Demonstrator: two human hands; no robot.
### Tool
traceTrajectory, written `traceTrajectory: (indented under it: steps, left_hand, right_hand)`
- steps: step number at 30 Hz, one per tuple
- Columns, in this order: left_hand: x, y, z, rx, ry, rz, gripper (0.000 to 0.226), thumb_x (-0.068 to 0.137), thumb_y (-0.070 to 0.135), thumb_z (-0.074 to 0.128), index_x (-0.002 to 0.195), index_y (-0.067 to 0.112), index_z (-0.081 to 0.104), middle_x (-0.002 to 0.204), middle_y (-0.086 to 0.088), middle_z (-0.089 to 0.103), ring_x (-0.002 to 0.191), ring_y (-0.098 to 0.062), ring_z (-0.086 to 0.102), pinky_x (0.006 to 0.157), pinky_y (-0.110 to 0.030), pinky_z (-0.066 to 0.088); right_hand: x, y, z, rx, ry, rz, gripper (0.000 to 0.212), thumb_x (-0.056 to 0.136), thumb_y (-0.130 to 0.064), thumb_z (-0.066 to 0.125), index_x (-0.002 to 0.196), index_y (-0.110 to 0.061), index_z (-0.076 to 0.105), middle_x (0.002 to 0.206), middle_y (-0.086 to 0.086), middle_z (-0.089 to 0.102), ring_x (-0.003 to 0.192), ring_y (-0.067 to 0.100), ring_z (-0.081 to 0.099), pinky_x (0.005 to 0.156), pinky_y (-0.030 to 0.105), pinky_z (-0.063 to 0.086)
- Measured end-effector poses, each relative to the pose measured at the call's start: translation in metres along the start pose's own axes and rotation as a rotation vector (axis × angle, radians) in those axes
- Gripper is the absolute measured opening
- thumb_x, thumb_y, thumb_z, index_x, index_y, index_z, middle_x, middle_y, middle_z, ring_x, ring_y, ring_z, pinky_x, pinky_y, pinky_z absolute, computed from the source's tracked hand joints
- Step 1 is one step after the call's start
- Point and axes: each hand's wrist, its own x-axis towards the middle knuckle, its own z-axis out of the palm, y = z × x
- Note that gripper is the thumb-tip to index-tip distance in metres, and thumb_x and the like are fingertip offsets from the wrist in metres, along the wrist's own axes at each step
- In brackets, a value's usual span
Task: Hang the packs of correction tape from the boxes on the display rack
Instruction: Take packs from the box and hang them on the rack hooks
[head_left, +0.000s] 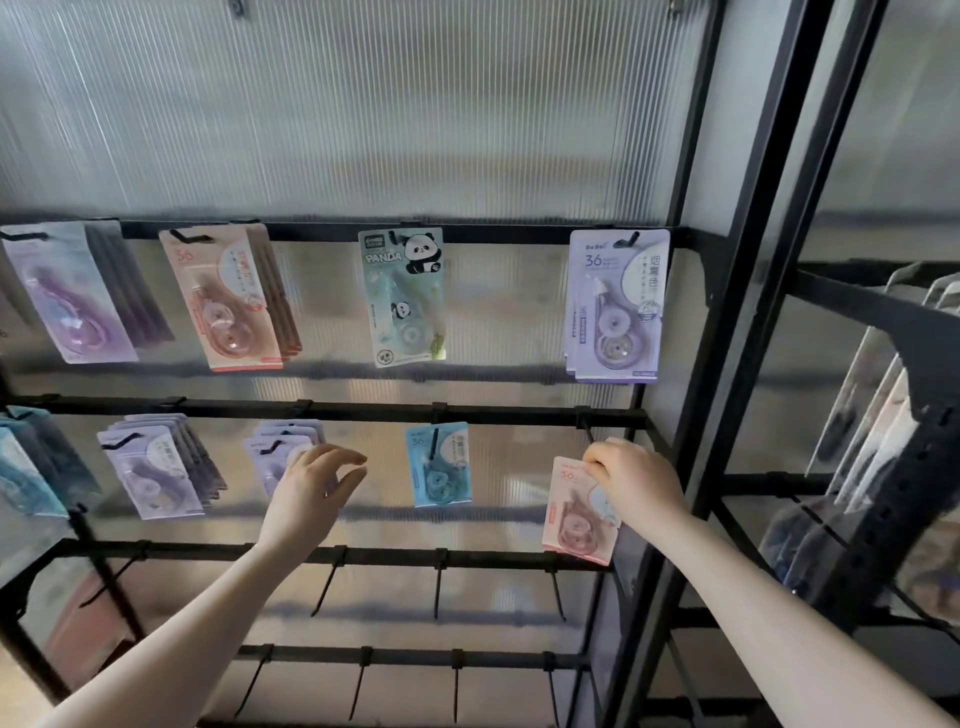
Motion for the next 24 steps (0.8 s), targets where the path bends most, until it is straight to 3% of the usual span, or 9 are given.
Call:
traceTrajectory:
  steps: [5, 10, 18, 21, 24]
  left_hand:
    - [-0.003, 0.011, 0.010, -0.017, -0.021, -0.055, 0.015, 0.087, 0.022, 0.062, 0.101, 0.018, 0.068, 0.100, 0.001, 0.061, 0.072, -0.009, 0.051, 0.059, -0.014, 0.034]
    - [-0.003, 0.008, 0.015, -0.025, -0.041, -0.053, 0.016, 0.088, 0.022, 0.062, 0.102, 0.018, 0.068, 0.104, 0.001, 0.062, 0.079, -0.011, 0.052, 0.060, -0.013, 0.036]
    - [-0.001, 0.006, 0.021, -0.037, -0.045, -0.069, 0.018, 0.088, 0.022, 0.061, 0.103, 0.017, 0.067, 0.105, -0.002, 0.061, 0.084, -0.013, 0.049, 0.064, -0.020, 0.038]
    - [0.000, 0.011, 0.026, -0.030, -0.048, -0.095, 0.018, 0.088, 0.023, 0.061, 0.104, 0.018, 0.067, 0.108, -0.001, 0.060, 0.086, -0.019, 0.053, 0.071, -0.030, 0.045]
    - [0.001, 0.011, 0.031, -0.049, -0.064, -0.096, 0.018, 0.088, 0.025, 0.060, 0.104, 0.019, 0.067, 0.110, -0.001, 0.060, 0.088, -0.019, 0.052, 0.075, -0.035, 0.047]
  right_hand:
    - [0.008, 0.015, -0.002, -0.002, 0.010, 0.018, 0.023, 0.096, -0.019, 0.044, 0.094, -0.014, 0.066, 0.094, -0.002, 0.058, 0.079, 0.015, 0.052, 0.050, 0.017, 0.023]
    - [0.015, 0.022, 0.001, 0.066, -0.013, 0.018, 0.022, 0.095, -0.019, 0.047, 0.091, -0.014, 0.068, 0.092, -0.001, 0.064, 0.080, 0.017, 0.055, 0.058, 0.025, 0.032]
    - [0.012, 0.031, -0.002, 0.115, -0.065, -0.033, 0.023, 0.094, -0.018, 0.047, 0.088, -0.013, 0.069, 0.087, 0.000, 0.067, 0.077, 0.015, 0.054, 0.056, 0.020, 0.034]
    - [0.010, 0.034, -0.001, 0.096, -0.081, -0.029, 0.023, 0.095, -0.017, 0.045, 0.090, -0.012, 0.067, 0.089, 0.002, 0.066, 0.081, 0.019, 0.058, 0.067, 0.031, 0.045]
    - [0.009, 0.035, -0.002, 0.057, -0.081, -0.035, 0.020, 0.095, -0.017, 0.046, 0.094, -0.010, 0.065, 0.092, 0.004, 0.064, 0.083, 0.021, 0.059, 0.068, 0.032, 0.047]
